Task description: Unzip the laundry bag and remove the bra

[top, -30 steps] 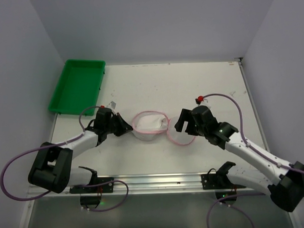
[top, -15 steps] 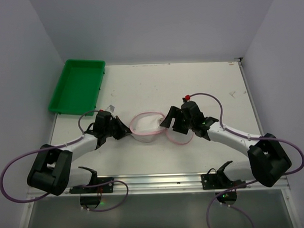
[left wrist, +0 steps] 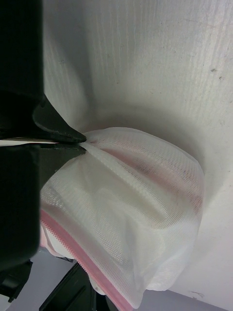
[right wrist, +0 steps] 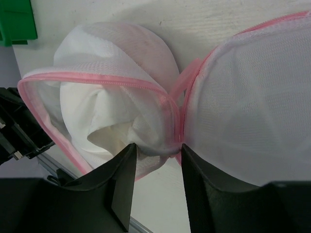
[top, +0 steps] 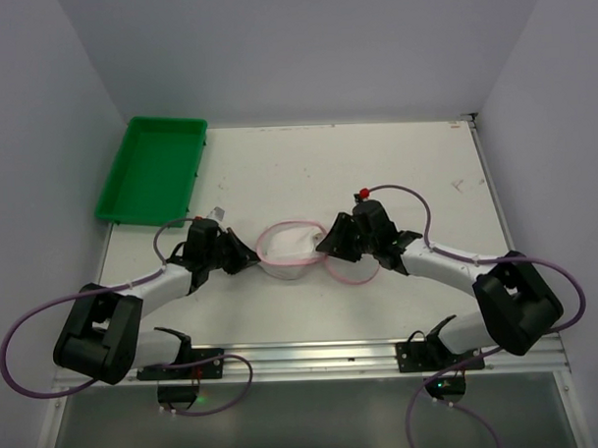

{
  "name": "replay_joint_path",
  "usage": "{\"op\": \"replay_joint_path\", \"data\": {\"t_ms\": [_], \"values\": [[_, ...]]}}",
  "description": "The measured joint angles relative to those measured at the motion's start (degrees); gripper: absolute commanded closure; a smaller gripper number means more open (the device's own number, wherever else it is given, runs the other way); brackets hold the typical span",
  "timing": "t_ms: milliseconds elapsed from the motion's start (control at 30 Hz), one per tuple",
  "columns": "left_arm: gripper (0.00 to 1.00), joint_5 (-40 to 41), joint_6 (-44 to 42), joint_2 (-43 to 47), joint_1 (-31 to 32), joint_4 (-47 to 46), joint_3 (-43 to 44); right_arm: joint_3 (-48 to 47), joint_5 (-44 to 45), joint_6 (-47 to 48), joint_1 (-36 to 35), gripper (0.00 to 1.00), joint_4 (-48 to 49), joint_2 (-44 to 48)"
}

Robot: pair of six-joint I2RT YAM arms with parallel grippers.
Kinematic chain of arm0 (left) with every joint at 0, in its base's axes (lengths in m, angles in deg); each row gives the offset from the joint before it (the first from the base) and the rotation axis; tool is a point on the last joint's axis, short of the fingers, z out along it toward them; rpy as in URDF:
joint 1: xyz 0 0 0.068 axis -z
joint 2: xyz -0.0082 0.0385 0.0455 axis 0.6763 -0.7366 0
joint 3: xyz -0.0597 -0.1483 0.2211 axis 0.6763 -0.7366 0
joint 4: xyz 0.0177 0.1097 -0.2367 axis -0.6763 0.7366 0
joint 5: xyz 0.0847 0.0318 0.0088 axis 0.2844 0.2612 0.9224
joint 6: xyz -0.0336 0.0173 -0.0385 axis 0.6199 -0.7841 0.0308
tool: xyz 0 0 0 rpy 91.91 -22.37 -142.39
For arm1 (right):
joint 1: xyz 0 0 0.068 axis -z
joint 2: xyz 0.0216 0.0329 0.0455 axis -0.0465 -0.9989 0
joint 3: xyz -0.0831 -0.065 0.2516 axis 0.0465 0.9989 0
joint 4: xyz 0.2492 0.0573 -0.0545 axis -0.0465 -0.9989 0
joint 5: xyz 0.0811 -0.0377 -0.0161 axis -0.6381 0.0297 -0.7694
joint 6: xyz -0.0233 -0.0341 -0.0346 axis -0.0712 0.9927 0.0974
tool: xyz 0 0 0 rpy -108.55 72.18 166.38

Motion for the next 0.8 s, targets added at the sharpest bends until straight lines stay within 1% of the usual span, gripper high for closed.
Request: {"op": "replay_joint_path", "data": {"t_ms": [100,133,200,233,300,333,400,433,467,533,567,600,633,733,800], "values": [[1.00,0.00,0.00,0.00,0.00,-0.42,-0.22,0.04,-0.83,0.00,0.02,0.58,0.85,-1.16],[1.00,-0.02,0.00,0.02,0.00,-0.63,-0.35,0.09,-1.01,0.00,0.02,0.64,1.18,-1.44],[1.00,-0.04,0.04,0.11,0.00,-1.14,-0.68,0.20,-1.44,0.17,0.09,0.72,1.75,-1.81],[1.00,-0.07,0.04,0.20,0.00,-1.27,-0.76,0.20,-1.75,0.15,0.09,0.83,1.90,-1.90],[1.00,-0.09,0.07,0.66,0.00,-1.33,-0.92,0.20,-2.16,0.57,0.22,0.93,2.21,-2.05],[1.00,-0.07,0.07,1.07,0.00,-1.22,-0.92,0.20,-2.23,0.72,0.26,1.00,2.32,-2.12],[0.99,0.17,-0.02,2.51,0.00,-0.52,-0.90,0.20,-2.23,1.29,0.35,1.00,2.34,-2.14],[0.94,0.37,-0.11,3.48,0.00,0.20,-0.83,0.20,-2.23,1.60,0.35,1.00,2.34,-2.14],[0.75,0.85,-0.52,4.37,0.00,1.29,-0.57,0.20,-2.23,2.05,0.35,1.00,2.34,-2.12],[0.54,2.23,-1.60,6.21,0.00,4.17,0.57,0.17,-2.23,3.37,0.33,1.00,2.16,-2.01],[0.40,3.34,-2.12,7.23,0.00,6.43,1.64,0.11,-2.19,4.31,0.33,1.00,1.92,-1.88],[0.34,4.63,-2.80,8.31,0.02,8.87,2.97,-0.09,-2.19,5.09,0.35,1.00,1.51,-1.68],[0.25,5.99,-3.67,9.40,0.00,11.43,4.59,-0.37,-2.19,5.97,0.35,1.00,1.05,-1.49],[0.14,11.04,-6.25,12.41,0.00,19.63,11.43,-1.73,-1.97,8.59,0.28,1.00,-0.61,-0.59],[0.12,14.32,-8.09,14.10,0.07,23.85,16.92,-2.45,-1.75,10.08,0.02,1.00,-1.14,0.52]]}}
